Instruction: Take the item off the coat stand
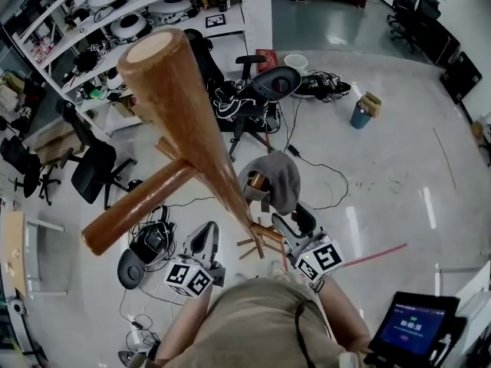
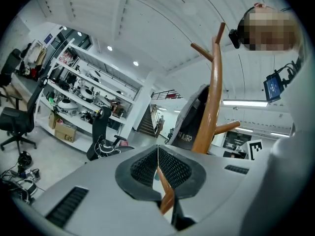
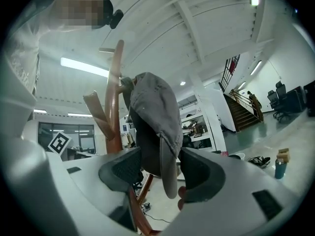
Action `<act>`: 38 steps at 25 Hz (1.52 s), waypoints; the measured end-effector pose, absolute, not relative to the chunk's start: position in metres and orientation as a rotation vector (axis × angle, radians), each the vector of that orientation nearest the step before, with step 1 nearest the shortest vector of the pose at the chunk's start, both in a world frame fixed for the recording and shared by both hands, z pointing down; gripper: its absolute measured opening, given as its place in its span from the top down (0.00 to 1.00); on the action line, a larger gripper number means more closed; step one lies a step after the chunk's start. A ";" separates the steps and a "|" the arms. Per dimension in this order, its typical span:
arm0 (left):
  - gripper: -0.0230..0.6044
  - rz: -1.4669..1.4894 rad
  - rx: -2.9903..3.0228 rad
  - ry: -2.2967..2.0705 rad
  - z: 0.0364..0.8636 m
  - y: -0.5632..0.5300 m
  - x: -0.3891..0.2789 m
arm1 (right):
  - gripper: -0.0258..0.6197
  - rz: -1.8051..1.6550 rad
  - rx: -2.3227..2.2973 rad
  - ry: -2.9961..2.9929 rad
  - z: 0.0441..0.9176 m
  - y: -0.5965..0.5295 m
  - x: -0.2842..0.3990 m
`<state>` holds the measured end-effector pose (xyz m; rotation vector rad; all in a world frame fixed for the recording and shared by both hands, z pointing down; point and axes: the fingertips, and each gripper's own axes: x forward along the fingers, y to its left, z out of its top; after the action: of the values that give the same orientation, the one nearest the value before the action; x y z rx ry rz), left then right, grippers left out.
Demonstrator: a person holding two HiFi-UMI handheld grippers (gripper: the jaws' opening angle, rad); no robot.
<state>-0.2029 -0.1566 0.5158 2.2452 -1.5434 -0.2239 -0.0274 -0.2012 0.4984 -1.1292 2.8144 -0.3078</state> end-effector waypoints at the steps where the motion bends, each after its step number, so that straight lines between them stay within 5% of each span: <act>1: 0.93 -0.223 2.246 -1.540 0.518 -0.156 -0.204 | 0.60 -0.313 -1.155 2.812 0.502 -0.203 -0.028; 14: 0.93 -0.234 2.255 -1.518 0.524 -0.150 -0.216 | 0.61 -0.275 -1.344 2.784 0.513 -0.221 -0.030; 24: 0.93 -0.225 2.263 -1.515 0.519 -0.145 -0.221 | 0.77 -0.258 -1.445 2.770 0.519 -0.230 -0.029; 38: 0.93 -0.211 2.262 -1.513 0.524 -0.152 -0.223 | 0.85 -0.249 -1.474 2.773 0.526 -0.241 -0.031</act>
<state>-0.2231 -0.1519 0.5243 2.2616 -1.5131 -0.2112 -0.0307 -0.2408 0.5256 -1.4737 2.7732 -0.2489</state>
